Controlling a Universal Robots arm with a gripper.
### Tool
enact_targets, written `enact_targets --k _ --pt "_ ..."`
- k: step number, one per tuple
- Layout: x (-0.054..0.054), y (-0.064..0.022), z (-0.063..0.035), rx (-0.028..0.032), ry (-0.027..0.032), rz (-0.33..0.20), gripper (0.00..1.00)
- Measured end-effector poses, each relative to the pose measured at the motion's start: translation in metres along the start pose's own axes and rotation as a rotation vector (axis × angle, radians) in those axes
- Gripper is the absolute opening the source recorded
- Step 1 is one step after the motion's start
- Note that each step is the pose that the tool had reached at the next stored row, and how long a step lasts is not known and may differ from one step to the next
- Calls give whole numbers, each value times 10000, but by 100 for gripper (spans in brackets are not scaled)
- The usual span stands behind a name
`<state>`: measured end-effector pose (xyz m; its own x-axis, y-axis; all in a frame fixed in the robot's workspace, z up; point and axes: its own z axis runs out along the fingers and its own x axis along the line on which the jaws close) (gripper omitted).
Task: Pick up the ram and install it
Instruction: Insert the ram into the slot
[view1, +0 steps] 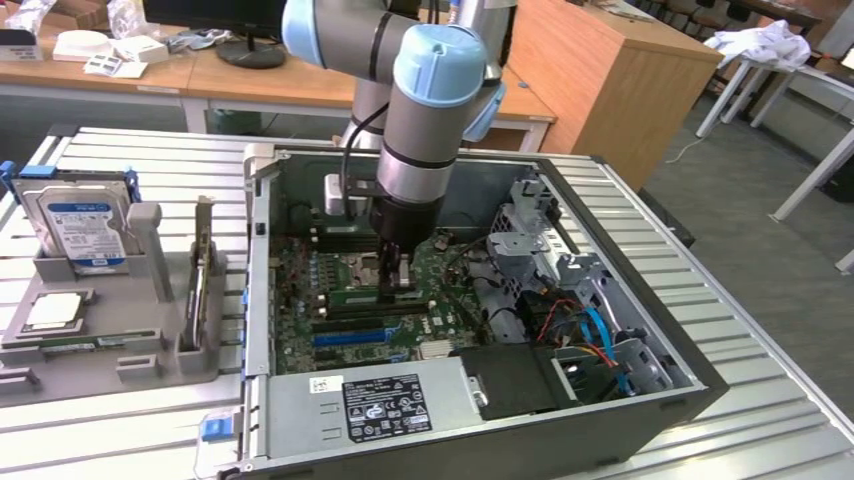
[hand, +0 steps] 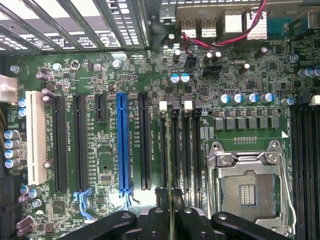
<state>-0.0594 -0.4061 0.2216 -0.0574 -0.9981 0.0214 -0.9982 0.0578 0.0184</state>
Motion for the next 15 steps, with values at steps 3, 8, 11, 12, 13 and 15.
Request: enact_targets --k 3,8,11,12,13,15 --pt "1 6 0 0 0 0 14" --pt "1 7 0 0 1 0 14" --pt "3 12 0 0 1 2 14" --pt "3 11 0 0 1 0 14" --pt "3 11 0 0 1 0 14" --pt "3 4 0 0 1 -3 14"
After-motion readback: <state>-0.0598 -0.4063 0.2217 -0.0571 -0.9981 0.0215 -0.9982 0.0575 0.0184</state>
